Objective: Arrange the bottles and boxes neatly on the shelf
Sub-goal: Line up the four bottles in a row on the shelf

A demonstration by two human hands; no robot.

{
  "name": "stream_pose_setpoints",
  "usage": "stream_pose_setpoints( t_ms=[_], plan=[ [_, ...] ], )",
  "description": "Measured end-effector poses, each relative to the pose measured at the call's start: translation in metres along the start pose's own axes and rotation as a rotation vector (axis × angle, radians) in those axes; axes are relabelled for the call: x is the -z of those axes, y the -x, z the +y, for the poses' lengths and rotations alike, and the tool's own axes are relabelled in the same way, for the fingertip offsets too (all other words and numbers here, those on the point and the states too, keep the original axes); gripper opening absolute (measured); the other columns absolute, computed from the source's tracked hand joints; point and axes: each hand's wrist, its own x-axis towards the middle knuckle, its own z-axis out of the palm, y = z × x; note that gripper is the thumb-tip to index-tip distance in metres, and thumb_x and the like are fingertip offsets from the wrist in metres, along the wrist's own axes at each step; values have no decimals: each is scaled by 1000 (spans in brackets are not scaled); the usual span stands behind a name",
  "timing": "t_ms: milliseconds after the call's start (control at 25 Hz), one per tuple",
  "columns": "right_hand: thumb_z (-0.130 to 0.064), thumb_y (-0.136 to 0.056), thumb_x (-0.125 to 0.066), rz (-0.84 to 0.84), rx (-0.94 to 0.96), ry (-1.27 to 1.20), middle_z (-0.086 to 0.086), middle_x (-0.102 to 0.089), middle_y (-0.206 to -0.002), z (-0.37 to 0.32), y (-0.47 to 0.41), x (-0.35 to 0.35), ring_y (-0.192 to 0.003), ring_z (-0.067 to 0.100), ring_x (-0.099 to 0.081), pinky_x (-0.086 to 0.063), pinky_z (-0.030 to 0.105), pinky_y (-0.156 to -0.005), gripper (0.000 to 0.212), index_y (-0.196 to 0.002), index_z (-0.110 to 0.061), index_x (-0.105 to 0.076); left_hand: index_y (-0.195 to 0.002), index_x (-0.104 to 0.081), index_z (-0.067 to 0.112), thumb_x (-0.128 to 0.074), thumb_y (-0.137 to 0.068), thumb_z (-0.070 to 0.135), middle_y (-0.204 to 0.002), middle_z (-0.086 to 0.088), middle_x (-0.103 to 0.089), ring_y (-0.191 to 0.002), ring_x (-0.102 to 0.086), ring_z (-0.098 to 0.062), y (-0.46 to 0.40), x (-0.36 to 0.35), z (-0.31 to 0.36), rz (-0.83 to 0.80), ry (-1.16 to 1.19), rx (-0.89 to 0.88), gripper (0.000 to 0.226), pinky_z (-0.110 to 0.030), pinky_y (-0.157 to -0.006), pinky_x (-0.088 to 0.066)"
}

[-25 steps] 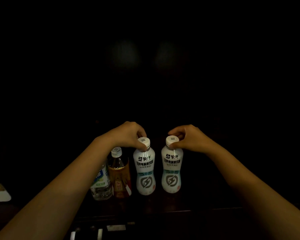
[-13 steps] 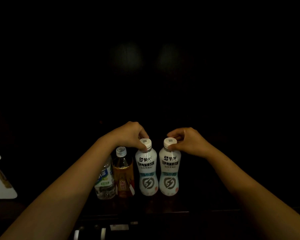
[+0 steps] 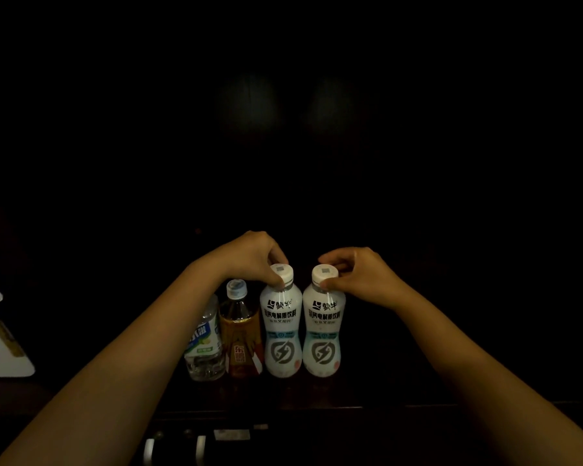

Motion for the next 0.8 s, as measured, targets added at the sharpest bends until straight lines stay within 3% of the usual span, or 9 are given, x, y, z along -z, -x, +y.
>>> stream_pose_setpoints(
  t_ms=[120,200,440,680,800],
  plan=[
    [-16,-67,-79,-21,-11,-20,-5,-65,-101,-1,-1,1,-94,8,-63,-53,27,-84,46,-109,-15,-62,-105,-68,13,-78,-68,18,-106,-4,-71,-91,-65,-12,2,-2,-5,11,64,10,39,-31,-85,-55],
    [-16,-67,-79,-46,-12,-44,-3,-67,-101,-1,-3,4,-94,9,-64,-54,30,-84,39,-103,-17,-63,-104,-67,14,-79,-67,17,-105,-3,-70,-90,-64,-9,2,-3,-9,4,123,8,39,-22,-81,-53],
    [-18,-67,-78,-111,-9,-27,-7,-65,-98,1,-7,5,-93,8,-63,-54,30,-84,34,-97,-22,-63,-106,-65,13,-78,-68,17,-108,-5,-69,-91,-61,-6,7,-9,-15,32,178,-9,40,-13,-80,-49],
    [-24,-68,-78,-166,11,132,-13,-59,-95,-7,-11,9,-90,3,-58,-47,18,-74,66,-125,-26,-47,-109,-64,12,-77,-70,16,-111,-7,-68,-97,-62,-12,9,-18,-15,91,213,24,41,-21,-84,-49],
    [-26,-70,-76,-218,41,255,-10,-57,-98,-14,-14,12,-92,7,-57,-43,14,-70,68,-129,-26,-42,-116,-60,12,-76,-71,17,-118,-8,-66,-104,-61,-15,9,-19,-13,87,203,55,48,-22,-87,-47]
  ],
)
